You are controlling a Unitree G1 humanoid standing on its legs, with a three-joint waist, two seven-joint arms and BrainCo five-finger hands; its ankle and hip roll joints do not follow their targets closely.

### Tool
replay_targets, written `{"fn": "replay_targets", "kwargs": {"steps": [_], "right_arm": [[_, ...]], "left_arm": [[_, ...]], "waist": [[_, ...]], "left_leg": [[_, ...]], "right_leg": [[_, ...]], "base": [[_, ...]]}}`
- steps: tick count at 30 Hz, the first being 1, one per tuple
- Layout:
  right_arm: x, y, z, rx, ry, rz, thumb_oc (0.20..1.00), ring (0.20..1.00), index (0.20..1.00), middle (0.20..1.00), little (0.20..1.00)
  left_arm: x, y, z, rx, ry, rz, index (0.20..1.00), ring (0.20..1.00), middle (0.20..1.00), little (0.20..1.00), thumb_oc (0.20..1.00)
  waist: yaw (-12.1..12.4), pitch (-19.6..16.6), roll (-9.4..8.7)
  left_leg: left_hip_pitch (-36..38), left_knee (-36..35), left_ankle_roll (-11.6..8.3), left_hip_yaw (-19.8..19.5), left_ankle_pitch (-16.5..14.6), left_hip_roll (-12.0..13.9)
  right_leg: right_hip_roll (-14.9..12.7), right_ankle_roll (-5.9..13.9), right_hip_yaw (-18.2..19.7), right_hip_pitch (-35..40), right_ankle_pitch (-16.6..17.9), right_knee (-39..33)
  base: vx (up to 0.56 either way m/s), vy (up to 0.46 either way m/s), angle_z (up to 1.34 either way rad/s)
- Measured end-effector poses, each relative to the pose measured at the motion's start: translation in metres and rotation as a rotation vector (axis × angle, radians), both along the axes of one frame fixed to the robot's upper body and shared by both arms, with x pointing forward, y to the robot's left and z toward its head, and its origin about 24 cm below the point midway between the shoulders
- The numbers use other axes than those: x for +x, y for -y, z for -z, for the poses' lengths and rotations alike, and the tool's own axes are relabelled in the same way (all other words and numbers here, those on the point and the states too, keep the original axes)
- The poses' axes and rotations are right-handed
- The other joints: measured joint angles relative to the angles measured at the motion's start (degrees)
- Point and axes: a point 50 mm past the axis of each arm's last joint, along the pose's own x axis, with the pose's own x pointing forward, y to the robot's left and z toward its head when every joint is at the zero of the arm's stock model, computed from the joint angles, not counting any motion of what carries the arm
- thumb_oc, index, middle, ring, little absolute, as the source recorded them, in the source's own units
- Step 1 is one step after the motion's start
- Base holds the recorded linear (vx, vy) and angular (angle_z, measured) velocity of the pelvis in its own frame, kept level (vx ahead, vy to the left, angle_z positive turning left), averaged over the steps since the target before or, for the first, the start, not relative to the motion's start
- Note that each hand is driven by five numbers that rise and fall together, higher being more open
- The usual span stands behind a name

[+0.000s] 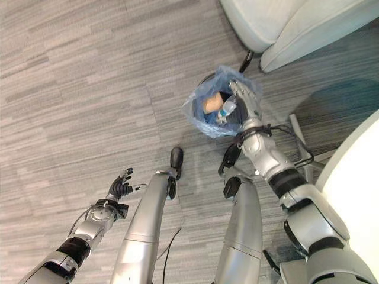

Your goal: Gather garbage on tea table into small bin, then transfer packed bag to large trash can.

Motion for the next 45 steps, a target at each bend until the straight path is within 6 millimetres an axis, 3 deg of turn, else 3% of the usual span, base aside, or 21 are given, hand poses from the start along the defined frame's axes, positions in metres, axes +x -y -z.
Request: {"fn": "replay_targets", "kwargs": {"steps": [7, 13, 17, 18, 19, 23, 30, 33, 38, 45], "right_arm": [[0.008, -0.016, 0.021, -0.306, -0.087, -0.032, 1.000, 1.000, 1.000, 1.000, 1.000], [0.020, -0.036, 0.040, -0.413, -0.176, -0.011, 1.000, 1.000, 1.000, 1.000, 1.000], [0.024, -0.047, 0.055, -0.468, -0.243, 0.023, 1.000, 1.000, 1.000, 1.000, 1.000], [0.024, -0.049, 0.058, -0.471, -0.256, 0.029, 0.871, 0.871, 0.871, 0.871, 0.871], [0.023, -0.054, 0.062, -0.469, -0.267, 0.017, 0.200, 0.200, 0.200, 0.200, 0.200], [0.023, -0.056, 0.061, -0.458, -0.268, 0.026, 0.200, 0.200, 0.200, 0.200, 0.200], [0.026, -0.043, 0.051, -0.371, -0.255, 0.058, 0.200, 0.200, 0.200, 0.200, 0.200], [0.025, -0.041, 0.040, -0.294, -0.219, 0.053, 0.200, 0.200, 0.200, 0.200, 0.200], [0.019, -0.034, 0.033, -0.079, -0.182, 0.047, 0.200, 0.200, 0.200, 0.200, 0.200], [-0.001, -0.030, 0.053, 0.220, -0.219, 0.003, 0.200, 0.200, 0.200, 0.200, 0.200]], "left_arm": [[-0.002, -0.003, 0.004, 0.040, -0.018, 0.009, 1.000, 1.000, 1.000, 1.000, 1.000], [0.000, -0.006, 0.001, 0.048, -0.005, 0.008, 1.000, 1.000, 1.000, 1.000, 1.000], [0.007, -0.008, -0.006, 0.059, 0.021, 0.004, 1.000, 1.000, 1.000, 1.000, 1.000], [0.009, -0.008, -0.007, 0.062, 0.024, 0.003, 1.000, 1.000, 1.000, 1.000, 1.000], [0.010, -0.007, -0.008, 0.065, 0.029, 0.000, 1.000, 1.000, 1.000, 1.000, 1.000], [0.010, -0.006, -0.007, 0.073, 0.027, 0.005, 1.000, 1.000, 1.000, 1.000, 1.000], [0.011, -0.002, -0.008, 0.077, 0.031, 0.025, 1.000, 1.000, 1.000, 1.000, 1.000], [0.013, 0.000, -0.011, 0.073, 0.044, 0.030, 1.000, 1.000, 1.000, 1.000, 1.000], [0.018, 0.004, -0.019, 0.059, 0.073, 0.037, 1.000, 1.000, 1.000, 1.000, 1.000], [0.020, 0.004, -0.025, 0.039, 0.091, 0.026, 1.000, 1.000, 1.000, 1.000, 1.000]], "waist": [[0.19, -0.16, -0.20], [1.56, 0.33, -0.31], [2.10, 2.70, -0.27], [2.19, 3.07, -0.25], [2.38, 3.52, -0.20], [2.56, 3.92, -0.11], [2.60, 3.86, -0.06], [2.59, 3.76, 0.09], [2.25, 3.65, 0.12], [1.00, 3.28, 0.00]], "left_leg": [[0.74, -2.39, -0.93, -0.24, 1.04, 0.16], [-0.78, -3.02, -1.39, -0.78, 1.31, -0.03], [-2.07, -2.97, -2.02, -1.52, 1.66, -0.33], [-2.22, -2.93, -2.09, -1.56, 1.68, -0.35], [-2.57, -2.89, -2.29, -1.69, 1.77, -0.43], [-2.49, -2.83, -2.40, -1.83, 1.80, -0.42], [-2.41, -2.99, -2.51, -1.88, 1.91, -0.22], [-2.30, -3.22, -2.62, -1.83, 2.04, 0.15], [2.45, -7.51, -2.77, -1.81, 3.64, 0.19], [14.63, -16.82, -2.93, -3.33, 6.14, 0.33]], "right_leg": [[0.36, 0.50, -0.43, 0.67, 0.78, -1.64], [0.01, -0.26, -0.94, -1.09, 0.50, -0.89], [-0.49, -0.97, -1.48, -2.62, -0.32, 0.46], [-0.55, -1.11, -1.47, -2.86, -0.41, 0.74], [-0.61, -1.31, -1.50, -3.29, -0.56, 1.12], [-0.67, -1.51, -1.53, -3.37, -0.90, 1.60], [-0.42, -1.07, -1.55, -3.36, -0.98, 0.99], [0.22, -1.09, -1.54, -3.04, -0.28, 0.05], [0.52, -1.02, -2.00, 1.43, 0.80, -3.44], [1.51, -0.28, -4.65, 14.11, 2.23, -11.36]], "base": [[-0.01, -0.008, 0.00], [0.01, -0.015, 0.06], [0.01, -0.019, 0.10], [0.01, -0.036, 0.09], [0.00, -0.028, 0.06], [0.00, -0.008, 0.02], [0.00, -0.002, -0.01], [-0.04, -0.011, -0.08], [-0.05, -0.021, 0.01], [-0.03, -0.032, 0.05]]}}
